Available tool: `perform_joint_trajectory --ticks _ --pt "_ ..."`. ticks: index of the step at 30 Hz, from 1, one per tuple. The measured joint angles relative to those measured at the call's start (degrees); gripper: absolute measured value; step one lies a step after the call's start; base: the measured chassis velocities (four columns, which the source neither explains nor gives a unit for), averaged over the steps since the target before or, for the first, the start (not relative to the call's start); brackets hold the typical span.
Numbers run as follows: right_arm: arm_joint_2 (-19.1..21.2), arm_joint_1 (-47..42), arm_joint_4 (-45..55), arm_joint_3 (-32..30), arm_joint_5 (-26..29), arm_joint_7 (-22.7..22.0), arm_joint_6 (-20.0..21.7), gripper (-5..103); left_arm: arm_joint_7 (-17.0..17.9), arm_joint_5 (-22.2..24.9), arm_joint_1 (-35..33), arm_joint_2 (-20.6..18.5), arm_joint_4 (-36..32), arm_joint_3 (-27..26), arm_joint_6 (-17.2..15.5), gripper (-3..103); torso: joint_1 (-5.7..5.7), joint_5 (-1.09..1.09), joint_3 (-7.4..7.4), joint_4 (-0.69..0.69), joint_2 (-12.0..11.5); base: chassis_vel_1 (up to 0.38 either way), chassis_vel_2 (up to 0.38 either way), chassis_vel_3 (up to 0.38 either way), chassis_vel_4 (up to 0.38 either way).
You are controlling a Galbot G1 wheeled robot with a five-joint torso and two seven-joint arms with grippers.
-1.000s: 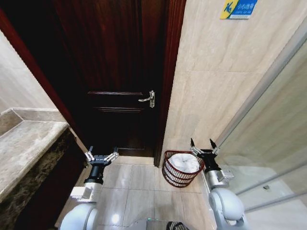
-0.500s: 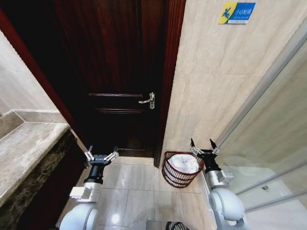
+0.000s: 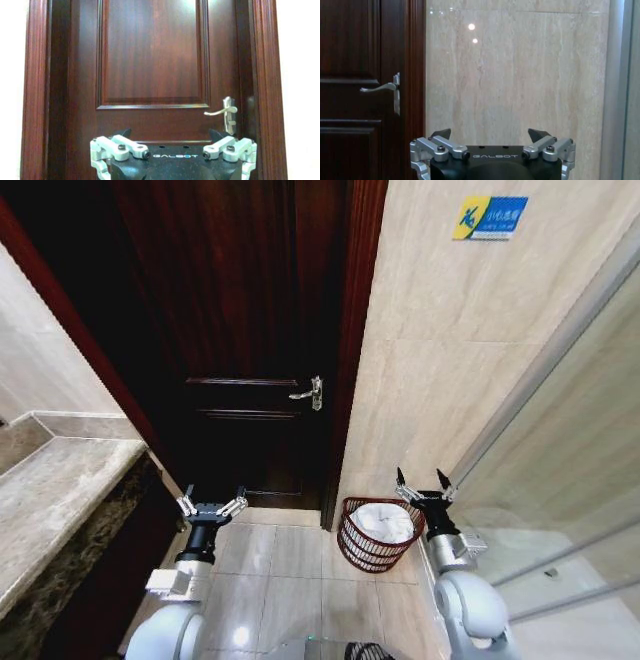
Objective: Discard the used towel into the hamper.
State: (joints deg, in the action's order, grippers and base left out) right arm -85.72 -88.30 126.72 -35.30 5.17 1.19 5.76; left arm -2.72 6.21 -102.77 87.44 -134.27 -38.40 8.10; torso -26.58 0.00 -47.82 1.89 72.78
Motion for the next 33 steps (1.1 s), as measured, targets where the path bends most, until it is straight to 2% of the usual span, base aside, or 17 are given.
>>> perform_joint_trajectory --ticks 6,33 --pt "0.17 -0.51 0.89 -0.21 -0.45 0.26 1.98 100 0.00 0.06 -0.17 -0.06 -0.02 -0.25 0.26 100 0.04 0.00 0.05 0.00 -0.09 0.000 0.000 0.000 0.000" --pt "-0.01 -1.99 2.22 0.07 -1.35 1.36 2.56 100 -0.72 1.24 -0.96 -0.20 0.05 -2.62 1.65 100 0.20 0.00 0.24 0.00 -0.45 0.000 0.000 0.000 0.000"
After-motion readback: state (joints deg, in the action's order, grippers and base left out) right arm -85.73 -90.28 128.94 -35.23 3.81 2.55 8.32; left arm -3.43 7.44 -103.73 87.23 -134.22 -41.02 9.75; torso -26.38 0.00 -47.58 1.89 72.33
